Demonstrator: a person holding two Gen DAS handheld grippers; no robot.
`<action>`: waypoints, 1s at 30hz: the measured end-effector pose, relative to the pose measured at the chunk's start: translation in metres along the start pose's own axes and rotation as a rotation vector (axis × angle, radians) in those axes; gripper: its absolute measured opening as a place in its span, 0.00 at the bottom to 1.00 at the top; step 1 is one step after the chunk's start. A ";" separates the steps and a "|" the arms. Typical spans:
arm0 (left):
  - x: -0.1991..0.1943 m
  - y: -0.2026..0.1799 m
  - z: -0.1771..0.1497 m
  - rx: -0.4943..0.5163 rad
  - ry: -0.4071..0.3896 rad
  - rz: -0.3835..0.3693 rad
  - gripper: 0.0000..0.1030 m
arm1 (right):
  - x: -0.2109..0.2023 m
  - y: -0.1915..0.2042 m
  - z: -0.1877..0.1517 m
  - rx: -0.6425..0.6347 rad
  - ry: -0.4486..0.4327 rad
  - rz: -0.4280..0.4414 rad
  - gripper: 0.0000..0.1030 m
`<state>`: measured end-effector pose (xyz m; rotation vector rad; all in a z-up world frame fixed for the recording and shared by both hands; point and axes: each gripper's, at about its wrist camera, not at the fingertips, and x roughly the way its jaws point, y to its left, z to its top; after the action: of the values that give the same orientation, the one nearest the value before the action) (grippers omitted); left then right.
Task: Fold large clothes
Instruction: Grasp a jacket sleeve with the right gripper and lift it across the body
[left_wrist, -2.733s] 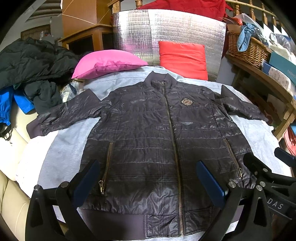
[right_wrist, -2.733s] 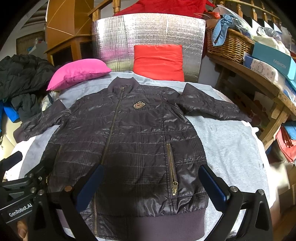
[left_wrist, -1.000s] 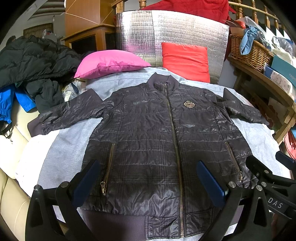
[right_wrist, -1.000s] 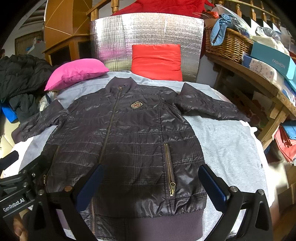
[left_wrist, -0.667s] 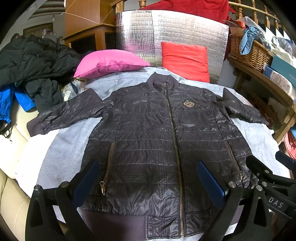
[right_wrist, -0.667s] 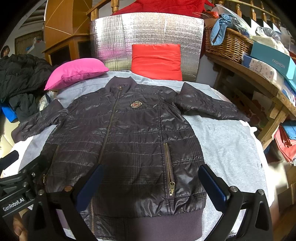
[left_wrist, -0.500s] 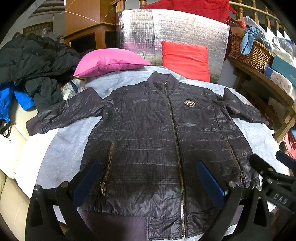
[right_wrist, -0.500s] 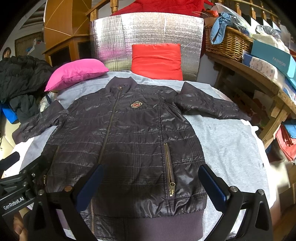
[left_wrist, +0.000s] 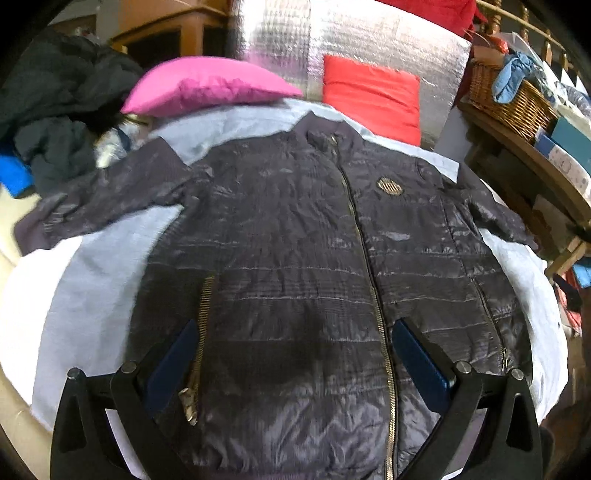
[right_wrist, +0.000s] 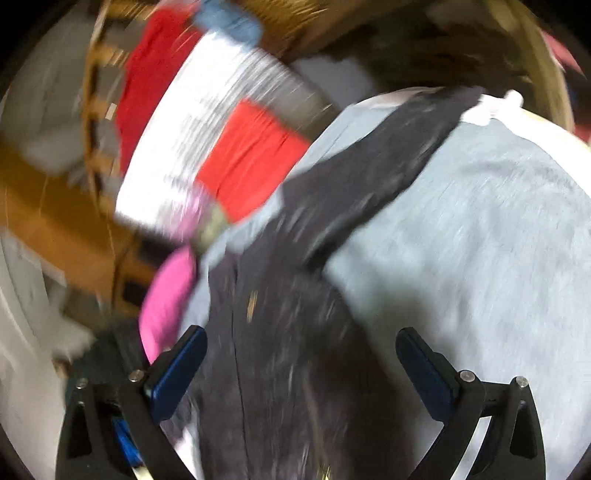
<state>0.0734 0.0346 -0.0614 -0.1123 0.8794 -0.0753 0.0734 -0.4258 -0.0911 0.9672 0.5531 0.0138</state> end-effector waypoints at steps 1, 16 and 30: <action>0.007 0.001 0.000 0.003 0.013 -0.023 1.00 | 0.003 -0.017 0.019 0.065 -0.018 0.011 1.00; 0.074 0.004 0.000 0.041 0.069 -0.021 1.00 | 0.093 -0.125 0.160 0.351 -0.115 0.022 0.76; 0.088 0.024 -0.007 0.018 0.057 -0.071 1.00 | 0.117 -0.078 0.204 0.091 -0.140 -0.297 0.10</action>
<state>0.1246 0.0477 -0.1358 -0.1251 0.9313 -0.1532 0.2485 -0.5991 -0.1137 0.9581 0.5672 -0.3453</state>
